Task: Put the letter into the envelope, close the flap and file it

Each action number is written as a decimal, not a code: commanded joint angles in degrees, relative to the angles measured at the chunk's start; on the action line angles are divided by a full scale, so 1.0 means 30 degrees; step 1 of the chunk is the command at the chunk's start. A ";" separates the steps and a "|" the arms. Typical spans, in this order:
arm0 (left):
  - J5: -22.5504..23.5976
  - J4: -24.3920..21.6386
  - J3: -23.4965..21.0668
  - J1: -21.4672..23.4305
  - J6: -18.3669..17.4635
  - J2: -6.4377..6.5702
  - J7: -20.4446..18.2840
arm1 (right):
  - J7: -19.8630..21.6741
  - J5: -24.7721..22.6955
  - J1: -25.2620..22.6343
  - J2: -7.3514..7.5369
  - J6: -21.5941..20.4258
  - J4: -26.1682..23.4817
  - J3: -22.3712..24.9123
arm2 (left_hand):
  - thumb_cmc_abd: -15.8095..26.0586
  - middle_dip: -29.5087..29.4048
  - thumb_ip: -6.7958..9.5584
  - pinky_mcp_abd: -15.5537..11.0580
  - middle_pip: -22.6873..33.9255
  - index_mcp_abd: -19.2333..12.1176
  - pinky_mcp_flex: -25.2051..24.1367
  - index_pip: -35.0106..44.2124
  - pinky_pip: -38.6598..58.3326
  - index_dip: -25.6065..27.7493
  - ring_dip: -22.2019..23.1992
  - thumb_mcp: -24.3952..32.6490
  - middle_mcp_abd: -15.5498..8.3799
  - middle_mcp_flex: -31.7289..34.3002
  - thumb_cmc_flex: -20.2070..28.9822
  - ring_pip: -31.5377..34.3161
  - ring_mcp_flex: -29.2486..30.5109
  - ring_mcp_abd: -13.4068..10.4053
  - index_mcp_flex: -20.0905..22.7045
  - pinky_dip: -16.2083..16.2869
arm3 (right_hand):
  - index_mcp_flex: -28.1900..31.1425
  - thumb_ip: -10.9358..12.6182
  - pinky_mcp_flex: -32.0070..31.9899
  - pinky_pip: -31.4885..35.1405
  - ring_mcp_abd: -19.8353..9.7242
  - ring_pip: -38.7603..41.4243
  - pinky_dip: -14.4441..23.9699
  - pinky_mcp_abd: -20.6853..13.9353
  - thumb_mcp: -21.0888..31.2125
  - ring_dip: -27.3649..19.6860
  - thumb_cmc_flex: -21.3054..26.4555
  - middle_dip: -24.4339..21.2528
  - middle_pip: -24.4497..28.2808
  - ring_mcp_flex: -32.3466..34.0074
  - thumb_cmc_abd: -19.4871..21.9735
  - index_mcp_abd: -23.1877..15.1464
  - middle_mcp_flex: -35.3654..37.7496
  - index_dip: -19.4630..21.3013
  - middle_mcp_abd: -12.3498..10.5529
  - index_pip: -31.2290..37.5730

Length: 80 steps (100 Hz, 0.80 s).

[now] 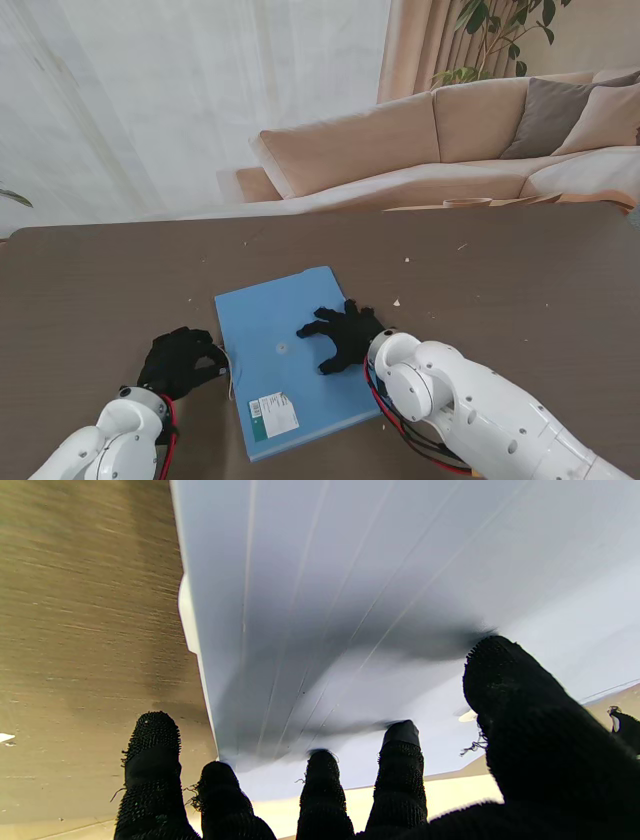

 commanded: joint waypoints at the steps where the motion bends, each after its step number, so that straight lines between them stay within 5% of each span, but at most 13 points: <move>1: -0.0183 -0.0230 -0.0062 0.0368 -0.0365 -0.0012 -0.0325 | 0.0636 0.0107 -0.0311 -0.0038 -0.0001 0.0445 -0.0342 | -0.0354 -0.0311 0.0137 -0.0512 -0.0342 -0.0878 -0.0423 -0.0726 -0.0428 -0.0412 0.0026 0.0466 -0.0460 -0.0952 0.1285 -0.0180 -0.0737 -0.0477 -0.0867 -0.0288 | 0.0131 0.0298 0.0020 -0.0327 -0.2195 0.1892 0.0227 -0.0034 -0.0211 0.0719 0.0304 0.0182 0.1297 0.1144 0.0156 -0.0105 0.0287 -0.0234 0.0198 0.0219; 13: -0.0558 -0.0297 -0.0216 0.0523 -0.1121 -0.0014 -0.0340 | 0.0593 0.0101 -0.0234 -0.0054 -0.0018 0.0479 -0.0396 | 0.0425 -0.0588 -0.0179 -0.0794 -0.0383 -0.1131 -0.0404 -0.1607 -0.1211 -0.0368 0.0049 0.4460 -0.0567 -0.1504 0.0569 -0.0435 -0.1014 -0.0798 -0.1790 0.0025 | -0.0018 0.0342 0.0048 -0.0321 -0.2313 0.1897 0.0254 -0.0247 -0.0174 0.0716 0.0433 0.0193 0.1367 0.1222 0.0160 -0.0072 0.0333 -0.0334 0.0175 0.0067; 22: -0.0821 -0.0248 -0.0203 0.0463 -0.1606 -0.0015 -0.0325 | 0.0586 0.0114 -0.0169 -0.0055 -0.0131 0.0514 -0.0414 | 0.1201 -0.0595 0.0245 -0.1017 -0.0426 -0.1161 -0.0448 -0.1572 -0.1496 -0.0445 0.0012 0.5615 -0.0648 -0.1886 0.0617 -0.0785 -0.1108 -0.1053 -0.2275 0.0046 | -0.0071 0.0403 0.0091 -0.0661 -0.2843 0.1613 0.0094 -0.1096 -0.0102 0.0468 0.0616 0.0127 0.1745 0.1412 0.0197 0.0073 0.0423 -0.0672 0.0102 -0.0262; 42: -0.0766 -0.0100 0.0079 -0.0037 -0.2130 0.0158 -0.1178 | 0.0836 0.0295 0.0092 -0.0005 -0.0632 0.0718 -0.0516 | 0.1811 -0.0777 0.0191 -0.1517 -0.0632 -0.1806 -0.0476 -0.1551 -0.2676 -0.0830 0.0130 0.4828 -0.1022 -0.2587 0.1778 -0.2101 -0.1288 -0.1569 -0.3521 0.0287 | -0.0115 0.0439 0.0298 -0.0974 -0.3716 0.1631 -0.0315 -0.2808 0.0090 0.0065 0.0762 -0.0075 0.3387 0.2354 0.0279 0.0278 0.0635 -0.1271 0.0100 -0.0442; 80: 0.0353 0.0140 0.0671 -0.0539 -0.1413 0.0318 -0.1716 | 0.1094 0.0159 -0.0013 0.0061 -0.0543 0.0507 -0.0392 | 0.1783 -0.0831 0.0414 -0.1518 -0.0766 -0.1419 -0.0252 -0.1587 -0.3901 -0.1003 0.0481 0.4022 -0.1049 -0.2872 0.2218 -0.2659 -0.1382 -0.1599 -0.4071 0.0725 | -0.0232 0.0472 0.0540 -0.0145 -0.3192 0.2273 0.0255 -0.1993 0.0065 0.0804 0.0622 0.0031 0.4202 0.2913 0.0397 0.0034 0.0538 -0.1376 -0.0010 -0.0275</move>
